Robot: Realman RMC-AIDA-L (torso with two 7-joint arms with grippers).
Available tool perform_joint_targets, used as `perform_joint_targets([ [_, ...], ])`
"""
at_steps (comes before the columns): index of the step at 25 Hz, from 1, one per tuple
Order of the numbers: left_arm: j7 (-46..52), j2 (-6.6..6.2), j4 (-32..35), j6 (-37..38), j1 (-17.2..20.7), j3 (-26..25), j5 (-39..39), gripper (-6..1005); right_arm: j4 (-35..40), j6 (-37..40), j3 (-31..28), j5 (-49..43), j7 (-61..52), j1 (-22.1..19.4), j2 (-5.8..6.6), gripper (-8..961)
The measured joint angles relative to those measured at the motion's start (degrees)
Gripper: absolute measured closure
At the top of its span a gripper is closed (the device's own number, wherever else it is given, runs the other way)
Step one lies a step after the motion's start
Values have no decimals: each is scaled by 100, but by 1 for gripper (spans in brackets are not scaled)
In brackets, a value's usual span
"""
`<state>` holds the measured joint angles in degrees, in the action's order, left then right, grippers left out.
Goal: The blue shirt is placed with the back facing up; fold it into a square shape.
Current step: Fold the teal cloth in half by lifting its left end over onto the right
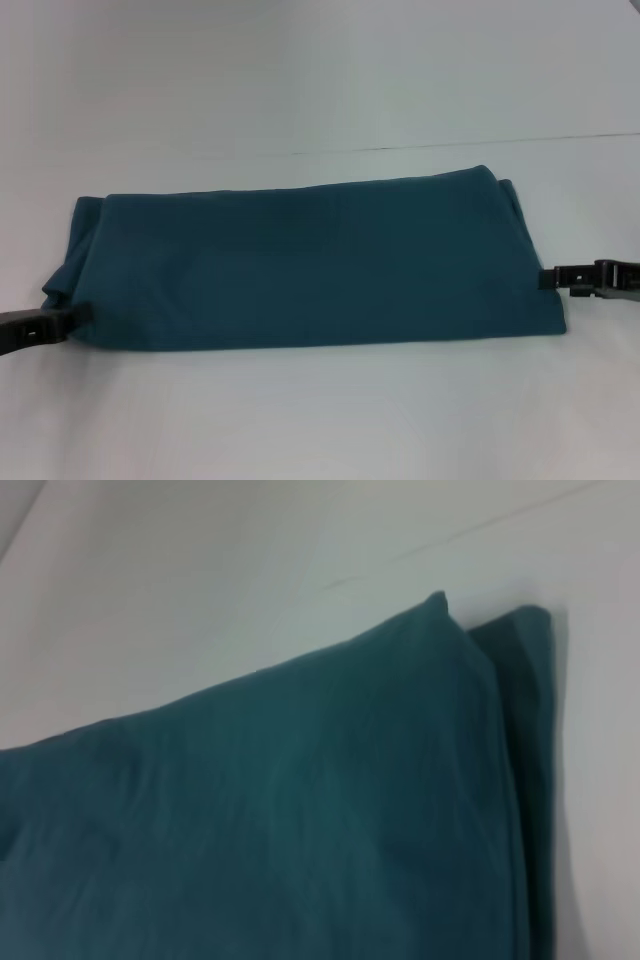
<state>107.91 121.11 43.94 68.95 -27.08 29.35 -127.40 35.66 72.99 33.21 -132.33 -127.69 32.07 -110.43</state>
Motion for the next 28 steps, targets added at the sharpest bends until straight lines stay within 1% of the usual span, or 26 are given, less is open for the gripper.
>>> perform_joint_targets([
  [4, 2, 0, -9, 4, -4, 0, -14, 942, -143, -6, 9, -3, 20, -4, -2, 243],
  [9, 3, 0, -14, 5, -7, 0, -14, 1000, -236, -48, 10, -3, 33, 0, -4, 244],
  [16, 2, 0, -27, 5, -8, 0, -14, 984, -301, -106, 13, -4, 56, 19, -25, 246],
  [21, 2, 0, -35, 5, -16, 0, -13, 973, -325, -172, 28, -11, 60, 38, -70, 247],
  [28, 2, 0, -46, -10, -46, 0, -12, 957, -397, -269, 28, -12, 12, 54, -78, 250],
])
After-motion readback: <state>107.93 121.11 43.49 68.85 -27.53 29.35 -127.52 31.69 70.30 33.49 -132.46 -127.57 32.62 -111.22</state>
